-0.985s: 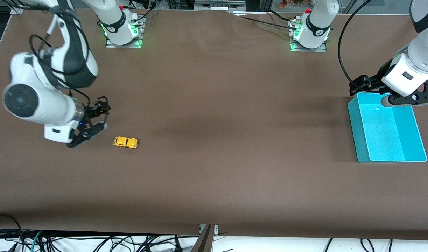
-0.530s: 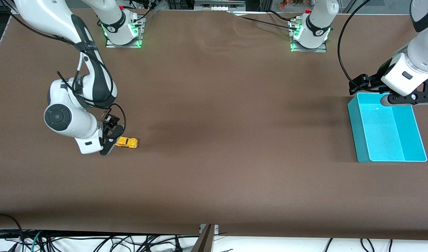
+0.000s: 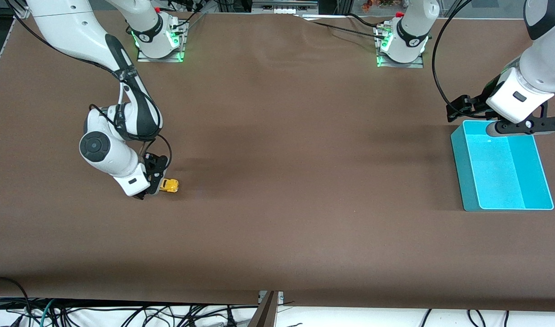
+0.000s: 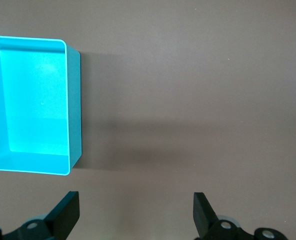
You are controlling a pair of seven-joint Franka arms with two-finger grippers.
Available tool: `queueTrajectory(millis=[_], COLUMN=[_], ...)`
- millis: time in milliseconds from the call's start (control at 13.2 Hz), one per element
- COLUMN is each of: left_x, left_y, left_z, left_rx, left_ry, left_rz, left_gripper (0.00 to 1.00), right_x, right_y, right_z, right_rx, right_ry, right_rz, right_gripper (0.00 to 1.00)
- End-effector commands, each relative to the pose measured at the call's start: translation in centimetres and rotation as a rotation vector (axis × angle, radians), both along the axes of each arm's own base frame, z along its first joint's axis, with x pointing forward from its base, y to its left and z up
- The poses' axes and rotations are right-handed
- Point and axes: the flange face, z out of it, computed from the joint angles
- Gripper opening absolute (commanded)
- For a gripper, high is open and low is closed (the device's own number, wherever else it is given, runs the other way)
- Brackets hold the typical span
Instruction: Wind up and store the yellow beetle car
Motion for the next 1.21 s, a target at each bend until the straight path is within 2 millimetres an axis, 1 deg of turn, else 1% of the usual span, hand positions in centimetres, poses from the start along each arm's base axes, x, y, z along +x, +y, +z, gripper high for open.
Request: queueTrajectory(millis=[0, 530, 682, 758, 909, 985, 1061, 1136], left_x=[-0.6, -0.8, -0.9, -0.9, -0.9, -0.9, -0.9, -0.9], left_y=[-0.1, -0.1, -0.2, -0.2, -0.2, -0.2, -0.2, -0.2], left_z=[0.7, 0.6, 0.9, 0.8, 0.8, 0.8, 0.8, 0.8], left_rx=[0.003, 0.007, 0.008, 0.008, 0.008, 0.008, 0.008, 0.008], left_ry=[0.002, 0.014, 0.010, 0.013, 0.013, 0.013, 0.013, 0.013], left_rz=[0.014, 0.029, 0.035, 0.034, 0.035, 0.035, 0.035, 0.035], left_gripper=[1.00, 1.00, 1.00, 1.00, 1.00, 1.00, 1.00, 1.00], right_x=[-0.8, -1.2, -1.2, -1.2, -1.2, -1.2, -1.2, -1.2], right_y=[-0.4, -0.5, -0.3, -0.4, -0.3, -0.3, -0.3, -0.3], right_z=[-1.2, -2.2, -2.5, -2.5, -2.5, -2.5, -2.5, -2.5], right_rx=[0.011, 0.015, 0.016, 0.015, 0.015, 0.015, 0.015, 0.014], right_ry=[-0.026, -0.058, -0.062, -0.063, -0.063, -0.063, -0.061, -0.061], right_rz=[0.052, 0.149, 0.161, 0.173, 0.181, 0.183, 0.183, 0.201], right_gripper=[1.00, 1.00, 0.97, 0.85, 0.56, 0.46, 0.42, 0.42])
